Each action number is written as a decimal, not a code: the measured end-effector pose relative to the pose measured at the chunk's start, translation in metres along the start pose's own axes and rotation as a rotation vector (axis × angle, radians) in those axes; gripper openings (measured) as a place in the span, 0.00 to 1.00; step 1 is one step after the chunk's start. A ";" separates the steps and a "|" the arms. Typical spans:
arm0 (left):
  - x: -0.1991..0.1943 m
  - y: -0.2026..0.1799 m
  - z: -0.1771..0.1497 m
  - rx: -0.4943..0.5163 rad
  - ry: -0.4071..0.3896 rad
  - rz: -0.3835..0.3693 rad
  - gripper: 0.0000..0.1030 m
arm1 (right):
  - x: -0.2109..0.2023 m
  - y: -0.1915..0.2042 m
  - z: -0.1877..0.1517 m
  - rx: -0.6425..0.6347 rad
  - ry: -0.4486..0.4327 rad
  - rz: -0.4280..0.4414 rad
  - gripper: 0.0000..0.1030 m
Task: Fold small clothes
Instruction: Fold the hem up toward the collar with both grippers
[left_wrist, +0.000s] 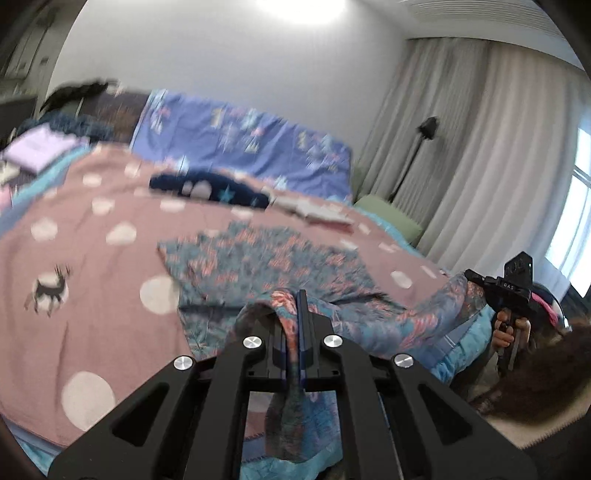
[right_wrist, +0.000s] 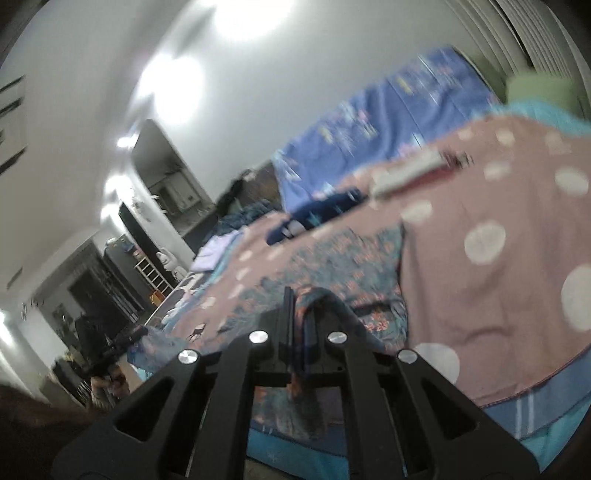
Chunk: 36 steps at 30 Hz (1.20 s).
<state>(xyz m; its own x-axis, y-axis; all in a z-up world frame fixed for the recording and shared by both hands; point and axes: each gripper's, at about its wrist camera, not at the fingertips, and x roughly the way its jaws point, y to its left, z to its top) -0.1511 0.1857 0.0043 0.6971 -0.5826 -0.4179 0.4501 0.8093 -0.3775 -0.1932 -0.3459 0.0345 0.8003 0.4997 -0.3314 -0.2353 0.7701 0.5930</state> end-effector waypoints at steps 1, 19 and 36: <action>0.011 0.006 0.003 -0.011 0.013 0.010 0.04 | 0.011 -0.005 0.002 0.016 0.007 -0.005 0.04; 0.214 0.137 0.053 -0.270 0.212 0.139 0.04 | 0.237 -0.124 0.060 0.185 0.244 -0.181 0.07; 0.183 0.121 0.044 -0.305 0.241 0.019 0.02 | 0.199 -0.096 0.055 0.113 0.295 -0.111 0.05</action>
<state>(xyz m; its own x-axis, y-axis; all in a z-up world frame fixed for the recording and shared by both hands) 0.0561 0.1801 -0.0814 0.5361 -0.5978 -0.5960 0.2260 0.7819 -0.5810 0.0189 -0.3422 -0.0479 0.6196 0.5209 -0.5872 -0.0796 0.7859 0.6132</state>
